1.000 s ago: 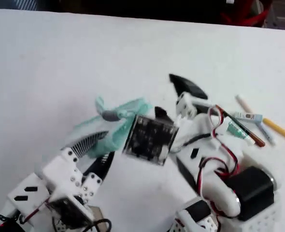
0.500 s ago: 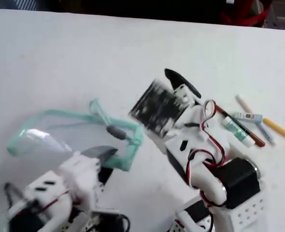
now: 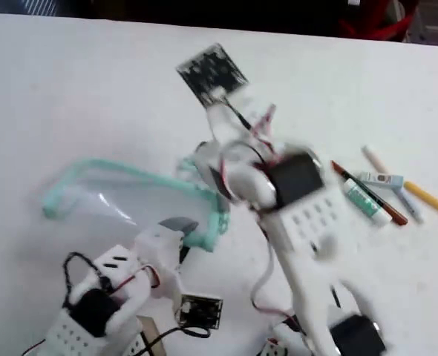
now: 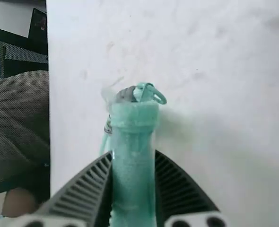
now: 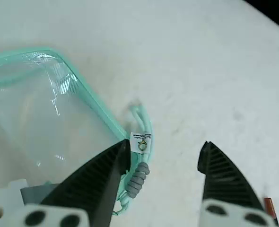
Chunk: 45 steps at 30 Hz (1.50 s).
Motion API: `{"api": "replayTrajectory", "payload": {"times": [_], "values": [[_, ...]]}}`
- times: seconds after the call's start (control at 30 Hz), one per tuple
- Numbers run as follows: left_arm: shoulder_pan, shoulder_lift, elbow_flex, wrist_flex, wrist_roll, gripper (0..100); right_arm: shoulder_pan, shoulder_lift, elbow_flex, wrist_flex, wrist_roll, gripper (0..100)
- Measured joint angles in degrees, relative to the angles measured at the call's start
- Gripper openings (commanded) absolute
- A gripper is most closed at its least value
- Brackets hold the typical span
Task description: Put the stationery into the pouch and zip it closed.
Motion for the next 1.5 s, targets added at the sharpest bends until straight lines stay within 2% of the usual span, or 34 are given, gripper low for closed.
{"api": "replayTrajectory", "payload": {"times": [0.1,0.23,0.27,0.37,0.5,0.6,0.67,0.77,0.9,1.0,1.13,1.37,1.5], "values": [[-0.70,-0.53,1.23,-2.11,6.86,28,0.09,6.42,-1.67,0.00,-0.09,23.5],[-3.87,0.09,-3.60,1.49,22.42,32,0.26,11.69,-3.69,0.00,-0.09,23.5],[-4.13,0.09,-6.07,3.16,24.09,32,0.53,12.57,-4.22,0.00,-0.09,23.5],[-3.60,-0.18,-13.98,10.20,25.23,34,1.93,13.89,-5.27,0.00,-0.09,23.6],[0.62,-0.62,-24.00,20.92,25.14,35,3.60,14.07,-5.36,0.00,-0.09,23.6],[1.76,-0.62,-28.31,22.95,24.09,34,4.92,14.07,-5.36,0.00,-0.09,23.6],[0.35,-0.70,-29.80,20.92,23.74,34,5.89,14.07,-5.36,0.62,-0.09,23.6],[-7.03,-0.70,-30.33,13.98,23.65,32,6.77,14.51,-5.36,2.90,-0.09,23.5],[-19.60,-0.70,-28.13,-0.18,24.70,26,6.59,14.51,-5.36,4.84,-0.09,23.4],[-25.23,-0.70,-21.45,-11.78,26.55,21,6.59,14.51,-2.55,4.84,-1.23,23.4],[-26.64,-0.26,-10.37,-18.73,26.73,17,6.59,14.51,3.43,4.84,-2.11,23.4],[-25.85,0.09,0.88,-19.96,26.99,17,6.59,14.51,14.95,4.75,1.85,23.4],[-24.79,0.09,1.76,-19.96,26.99,17,6.59,14.51,17.93,4.75,2.20,23.3]]}}
